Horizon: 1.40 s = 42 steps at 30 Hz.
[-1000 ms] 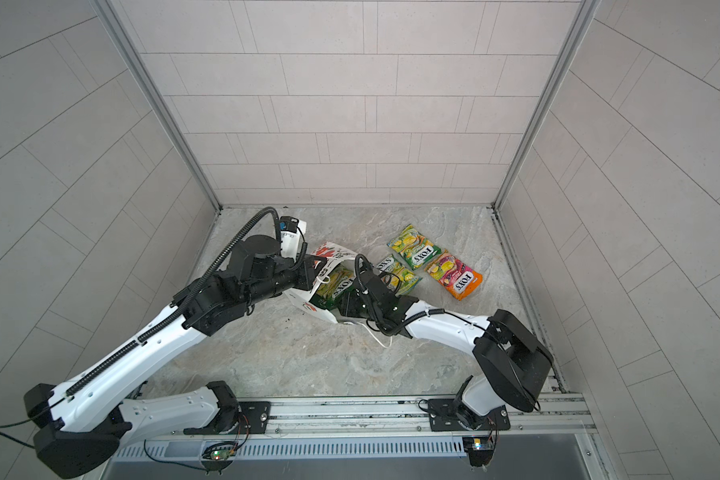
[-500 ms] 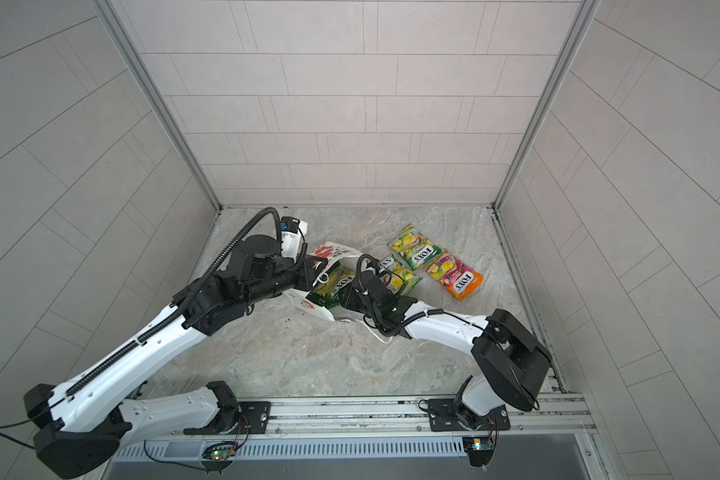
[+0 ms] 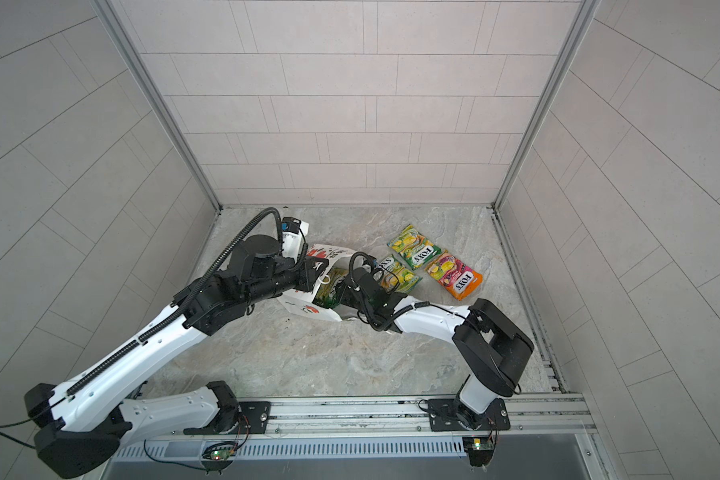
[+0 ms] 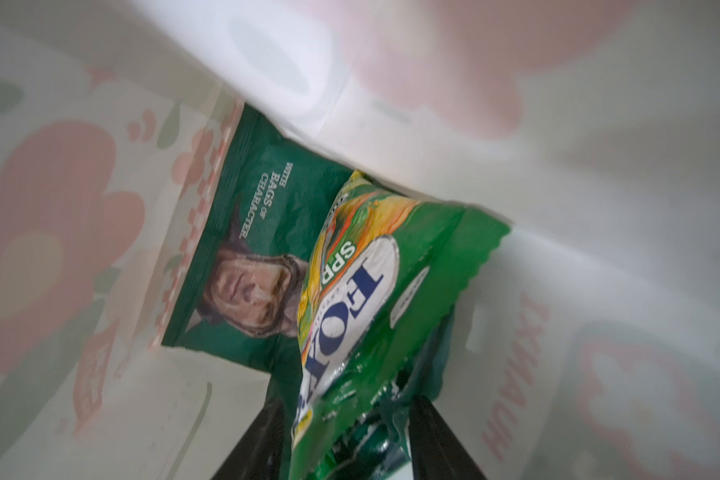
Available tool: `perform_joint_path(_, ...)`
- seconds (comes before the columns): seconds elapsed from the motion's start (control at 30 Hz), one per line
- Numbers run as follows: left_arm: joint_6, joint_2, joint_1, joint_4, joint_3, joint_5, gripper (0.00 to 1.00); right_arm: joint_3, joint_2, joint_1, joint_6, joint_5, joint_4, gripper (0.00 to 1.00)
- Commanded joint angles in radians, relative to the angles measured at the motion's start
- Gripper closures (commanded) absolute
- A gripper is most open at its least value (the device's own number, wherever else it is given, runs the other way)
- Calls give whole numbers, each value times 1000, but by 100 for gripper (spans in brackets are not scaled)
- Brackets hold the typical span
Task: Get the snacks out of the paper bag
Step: 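Close the right gripper on the green Spring Tea packet inside the bag, then pull the green Spring Tea packet out of the bag with the right gripper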
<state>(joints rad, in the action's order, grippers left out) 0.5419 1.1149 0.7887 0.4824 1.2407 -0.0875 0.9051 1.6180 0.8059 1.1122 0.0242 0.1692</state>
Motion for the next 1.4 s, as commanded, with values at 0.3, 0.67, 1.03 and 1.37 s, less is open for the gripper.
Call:
perform_joint_path(0.3, -23, -20, 5, -29, 6, -7, 100, 89, 109, -16, -26, -38, 35, 81)
perform_joint_path(0.67, -43, -39, 6, 36, -2, 119, 100, 21, 22, -70, -111, -255, 127, 100)
perform_joint_path(1.03, -34, -39, 6, 55, -20, 194, 100, -29, -140, -91, -207, -323, 39, 100)
perform_joint_path(1.37, -30, -40, 6, 69, -21, 230, 100, -67, -290, -102, -265, -326, 6, 100)
